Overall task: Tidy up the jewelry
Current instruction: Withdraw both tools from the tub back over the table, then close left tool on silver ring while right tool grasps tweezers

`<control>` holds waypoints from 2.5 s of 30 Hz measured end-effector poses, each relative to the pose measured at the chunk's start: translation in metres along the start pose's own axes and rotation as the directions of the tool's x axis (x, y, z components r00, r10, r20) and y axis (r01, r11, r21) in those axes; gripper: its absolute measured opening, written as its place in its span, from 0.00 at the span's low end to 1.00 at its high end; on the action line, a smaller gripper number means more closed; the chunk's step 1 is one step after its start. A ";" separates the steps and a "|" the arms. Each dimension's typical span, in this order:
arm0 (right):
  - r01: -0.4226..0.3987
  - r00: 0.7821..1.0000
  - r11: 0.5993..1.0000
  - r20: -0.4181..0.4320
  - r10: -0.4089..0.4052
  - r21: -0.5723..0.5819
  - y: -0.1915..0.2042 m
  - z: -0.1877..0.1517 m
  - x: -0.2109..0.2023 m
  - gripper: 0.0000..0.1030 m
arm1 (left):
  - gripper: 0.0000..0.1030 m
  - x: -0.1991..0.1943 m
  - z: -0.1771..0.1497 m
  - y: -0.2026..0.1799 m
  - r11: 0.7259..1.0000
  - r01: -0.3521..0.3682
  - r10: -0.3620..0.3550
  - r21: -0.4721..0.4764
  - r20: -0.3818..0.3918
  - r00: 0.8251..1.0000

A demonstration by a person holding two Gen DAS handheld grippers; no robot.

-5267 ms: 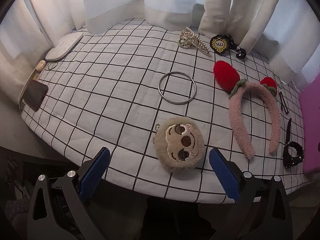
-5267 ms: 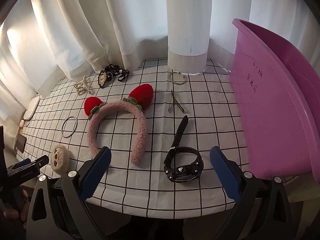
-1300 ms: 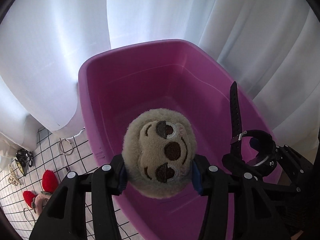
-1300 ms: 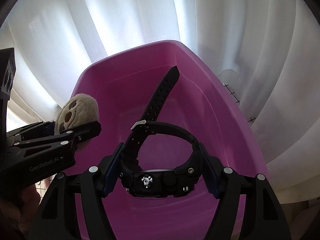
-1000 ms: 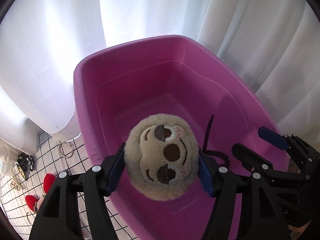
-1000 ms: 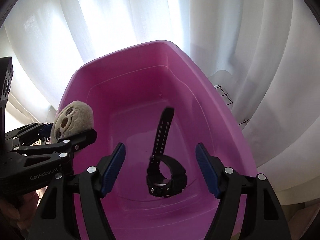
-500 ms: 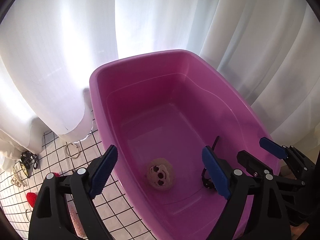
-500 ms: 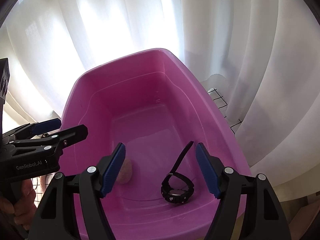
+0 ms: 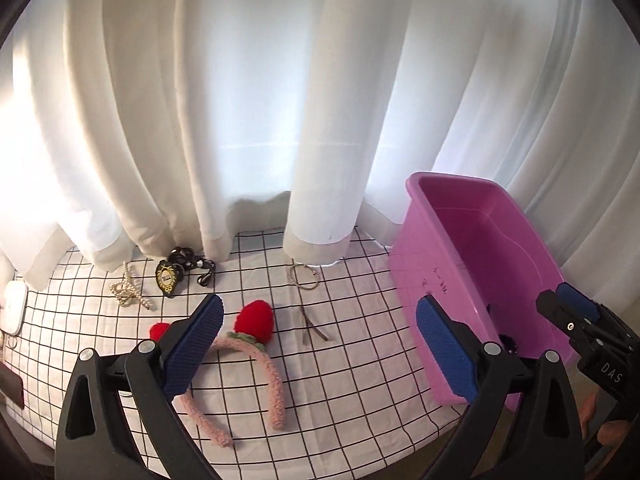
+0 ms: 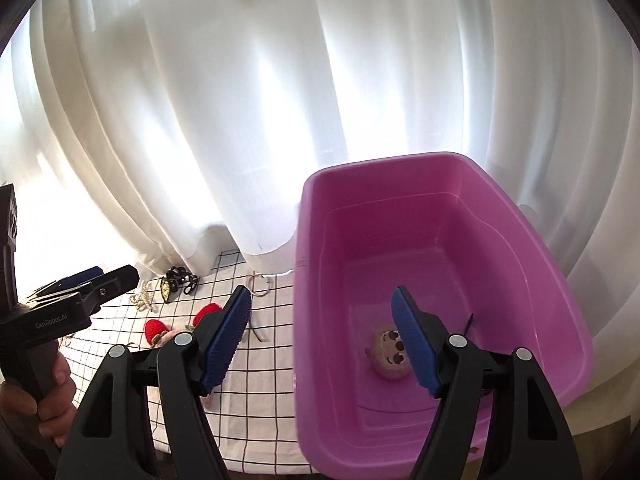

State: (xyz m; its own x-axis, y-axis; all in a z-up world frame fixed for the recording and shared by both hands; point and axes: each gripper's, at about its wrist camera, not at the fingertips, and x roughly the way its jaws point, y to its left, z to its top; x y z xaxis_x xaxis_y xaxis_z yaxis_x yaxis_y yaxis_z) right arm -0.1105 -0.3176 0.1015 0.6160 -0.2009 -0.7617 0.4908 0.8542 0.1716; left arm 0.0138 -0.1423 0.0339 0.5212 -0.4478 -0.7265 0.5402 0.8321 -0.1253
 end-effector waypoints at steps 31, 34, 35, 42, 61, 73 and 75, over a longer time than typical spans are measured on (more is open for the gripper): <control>-0.007 0.954 0.994 -0.300 -0.026 -0.109 0.105 -0.074 0.217 0.71 | 0.93 0.093 -0.160 0.261 0.909 -0.340 0.282 -0.241 -0.243 0.928; -0.008 0.953 0.992 -0.302 -0.030 -0.125 0.107 -0.075 0.225 0.71 | 0.93 0.106 -0.156 0.254 0.923 -0.308 0.250 -0.230 -0.249 0.936; -0.010 0.953 0.991 -0.300 -0.030 -0.131 0.107 -0.075 0.226 0.71 | 0.93 0.112 -0.154 0.252 0.926 -0.303 0.243 -0.225 -0.256 0.936; -0.003 0.949 0.989 -0.313 -0.043 -0.145 0.110 -0.071 0.245 0.71 | 0.93 0.135 -0.151 0.257 0.916 -0.324 0.252 -0.236 -0.288 0.924; 0.050 0.917 0.967 -0.373 -0.144 -0.250 0.115 -0.078 0.295 0.71 | 0.95 0.148 -0.157 0.261 0.896 -0.380 0.310 -0.230 -0.289 0.906; 0.069 0.918 0.977 -0.370 -0.142 -0.204 0.100 -0.082 0.307 0.92 | 0.95 0.145 -0.160 0.259 0.889 -0.390 0.331 -0.241 -0.251 0.910; 0.076 0.920 0.976 -0.363 -0.148 -0.205 0.098 -0.082 0.304 0.92 | 0.95 0.144 -0.161 0.258 0.889 -0.390 0.334 -0.240 -0.242 0.911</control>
State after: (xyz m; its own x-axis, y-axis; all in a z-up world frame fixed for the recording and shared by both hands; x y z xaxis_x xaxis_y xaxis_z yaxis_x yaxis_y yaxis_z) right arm 0.0742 -0.2558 -0.1646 0.2704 -0.1367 -0.9530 0.3991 0.9167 -0.0182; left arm 0.1221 0.0609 -0.2114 0.4953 -0.0507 -0.8672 0.1187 0.9929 0.0098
